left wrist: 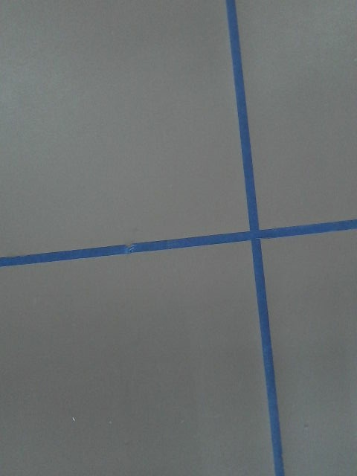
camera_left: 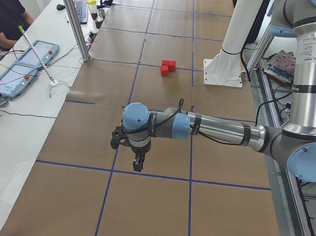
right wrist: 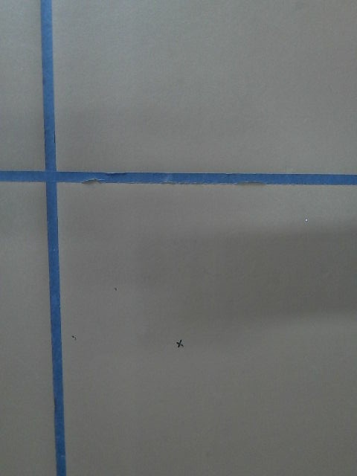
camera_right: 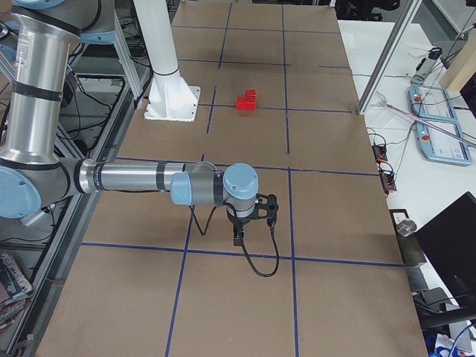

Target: Form red blocks into L shape at center

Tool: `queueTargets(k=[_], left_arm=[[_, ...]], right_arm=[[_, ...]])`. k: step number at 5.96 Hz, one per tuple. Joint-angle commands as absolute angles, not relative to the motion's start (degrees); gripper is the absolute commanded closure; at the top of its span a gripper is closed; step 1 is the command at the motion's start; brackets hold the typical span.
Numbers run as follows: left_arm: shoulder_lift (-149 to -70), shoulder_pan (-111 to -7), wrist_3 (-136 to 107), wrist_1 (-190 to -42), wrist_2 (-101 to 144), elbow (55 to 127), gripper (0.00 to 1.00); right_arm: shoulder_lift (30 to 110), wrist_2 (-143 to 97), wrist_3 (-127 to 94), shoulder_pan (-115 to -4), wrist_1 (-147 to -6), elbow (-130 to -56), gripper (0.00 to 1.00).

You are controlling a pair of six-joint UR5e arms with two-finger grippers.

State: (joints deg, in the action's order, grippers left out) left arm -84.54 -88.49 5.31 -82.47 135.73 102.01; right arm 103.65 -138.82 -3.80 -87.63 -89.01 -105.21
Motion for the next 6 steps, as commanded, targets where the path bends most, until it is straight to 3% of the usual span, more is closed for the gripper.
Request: queueTargets(k=[1,6], left_arm=[[-84.29,-88.42,5.45,-82.53,135.53,101.78,0.00],[-84.81,-88.42,5.36,-82.79,135.88,101.42,0.00]], right_arm=[[104.06,-138.52,-3.69,-87.63,-88.95,-105.21,0.00],[103.27,-138.60,-4.13,-87.63,-89.47,-107.14,0.00]])
